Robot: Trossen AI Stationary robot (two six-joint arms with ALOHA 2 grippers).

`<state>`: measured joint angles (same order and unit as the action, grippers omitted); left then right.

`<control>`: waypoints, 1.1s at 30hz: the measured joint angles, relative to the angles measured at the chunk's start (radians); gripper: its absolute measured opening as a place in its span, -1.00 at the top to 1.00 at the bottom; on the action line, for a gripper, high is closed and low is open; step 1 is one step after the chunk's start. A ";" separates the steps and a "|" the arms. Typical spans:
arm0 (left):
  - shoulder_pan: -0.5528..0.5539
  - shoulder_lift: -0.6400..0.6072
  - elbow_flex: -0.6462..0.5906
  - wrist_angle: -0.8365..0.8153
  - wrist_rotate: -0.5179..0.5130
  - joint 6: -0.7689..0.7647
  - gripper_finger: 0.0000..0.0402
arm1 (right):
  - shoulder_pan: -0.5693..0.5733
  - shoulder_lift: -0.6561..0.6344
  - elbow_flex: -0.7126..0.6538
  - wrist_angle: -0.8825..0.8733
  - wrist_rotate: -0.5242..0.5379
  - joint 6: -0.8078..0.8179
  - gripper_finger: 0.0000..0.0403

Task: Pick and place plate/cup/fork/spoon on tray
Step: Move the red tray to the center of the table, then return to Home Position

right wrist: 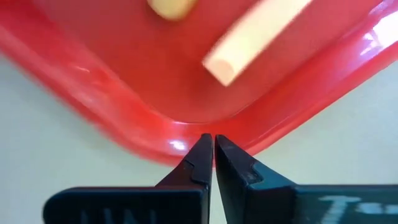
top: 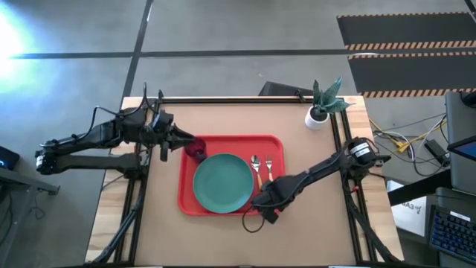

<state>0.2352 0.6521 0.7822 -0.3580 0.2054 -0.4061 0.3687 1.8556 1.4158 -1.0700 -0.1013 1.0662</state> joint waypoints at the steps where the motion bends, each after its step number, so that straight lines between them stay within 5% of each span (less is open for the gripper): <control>1: 0.000 0.000 0.000 0.000 0.000 0.000 0.60 | 0.000 -0.013 0.010 0.001 0.012 0.009 0.96; 10: 0.000 0.000 0.001 0.002 0.000 0.003 0.60 | 0.000 -0.176 0.128 0.019 0.378 0.013 0.96; 18: 0.000 -0.043 0.003 -0.002 0.003 0.078 0.60 | 0.000 -0.348 0.129 0.209 0.668 -0.226 0.96; 24: 0.000 -0.129 0.003 -0.117 0.004 0.126 0.60 | -0.003 -0.435 0.124 0.277 0.778 -0.399 0.96; 33: 0.000 -0.249 0.000 -0.236 0.004 0.204 0.60 | -0.026 -0.526 0.117 0.404 0.801 -0.677 0.96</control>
<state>0.2352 0.4031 0.7826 -0.5941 0.2092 -0.2021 0.3422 1.3300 1.5332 -0.6656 0.7002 0.3896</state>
